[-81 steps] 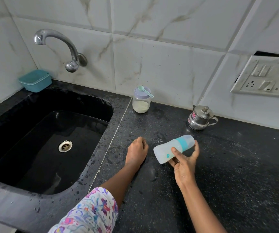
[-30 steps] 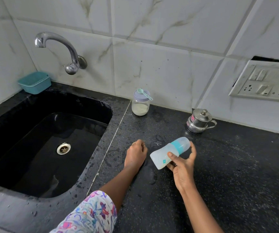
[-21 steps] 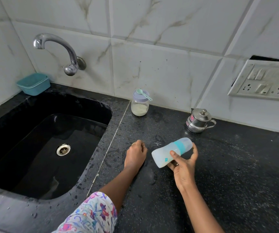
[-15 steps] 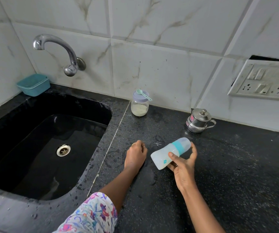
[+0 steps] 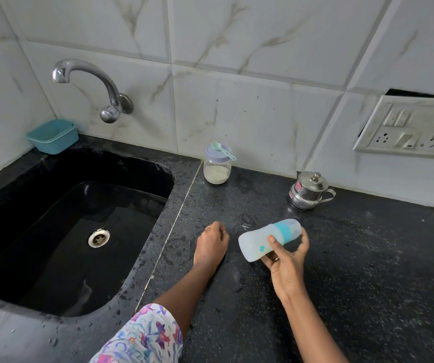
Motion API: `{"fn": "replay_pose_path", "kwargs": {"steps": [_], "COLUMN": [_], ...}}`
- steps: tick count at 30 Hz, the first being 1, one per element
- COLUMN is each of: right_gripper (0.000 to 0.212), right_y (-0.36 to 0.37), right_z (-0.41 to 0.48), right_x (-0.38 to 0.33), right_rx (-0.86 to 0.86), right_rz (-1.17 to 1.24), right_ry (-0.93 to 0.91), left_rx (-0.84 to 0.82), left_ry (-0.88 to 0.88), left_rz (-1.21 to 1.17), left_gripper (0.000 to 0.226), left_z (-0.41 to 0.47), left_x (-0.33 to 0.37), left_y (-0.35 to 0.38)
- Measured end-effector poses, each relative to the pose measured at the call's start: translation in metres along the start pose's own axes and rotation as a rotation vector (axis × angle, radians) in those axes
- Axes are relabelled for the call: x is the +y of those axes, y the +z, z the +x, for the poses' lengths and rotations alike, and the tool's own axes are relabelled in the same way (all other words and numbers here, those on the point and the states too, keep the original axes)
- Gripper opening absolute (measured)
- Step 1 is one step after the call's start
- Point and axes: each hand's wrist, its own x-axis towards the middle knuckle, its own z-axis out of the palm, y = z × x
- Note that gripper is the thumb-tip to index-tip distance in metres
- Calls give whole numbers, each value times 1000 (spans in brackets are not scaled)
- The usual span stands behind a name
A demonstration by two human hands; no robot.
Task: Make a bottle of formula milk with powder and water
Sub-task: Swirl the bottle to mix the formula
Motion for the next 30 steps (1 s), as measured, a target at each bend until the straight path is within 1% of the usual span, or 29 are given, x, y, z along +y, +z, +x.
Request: {"fn": "replay_pose_path", "kwargs": {"steps": [2,6,10,14,18,22,26,30], "right_gripper": [82,73,81,77,81,73,80,76], "right_y": [0,1,3,2,3,0,-1,-3], "right_z": [-2,1,-3,0,-3,3,1,6], "right_x": [-2,-1,-2,0,-2,1,-1,1], "right_rx": [-34,19,-48,32,-19,59,4,65], "right_rz": [-37,63,-28,76,-4,122,34,135], "right_ry": [-8,-5,-1,7,9,7,14,5], "left_rx": [2,6,9,6,7,7,7,3], "left_ry": [2,1,3,5,5,13,14,16], "left_rz": [0,0,1,9,4,12,9,13], "left_gripper": [9,10,10,11,10,10,10,9], "left_z": [0,0,0,0,0,0,0,0], "left_x": [0,1,0,1,0,0,0,0], "left_y": [0,0,0,-1,0,0,1,0]}}
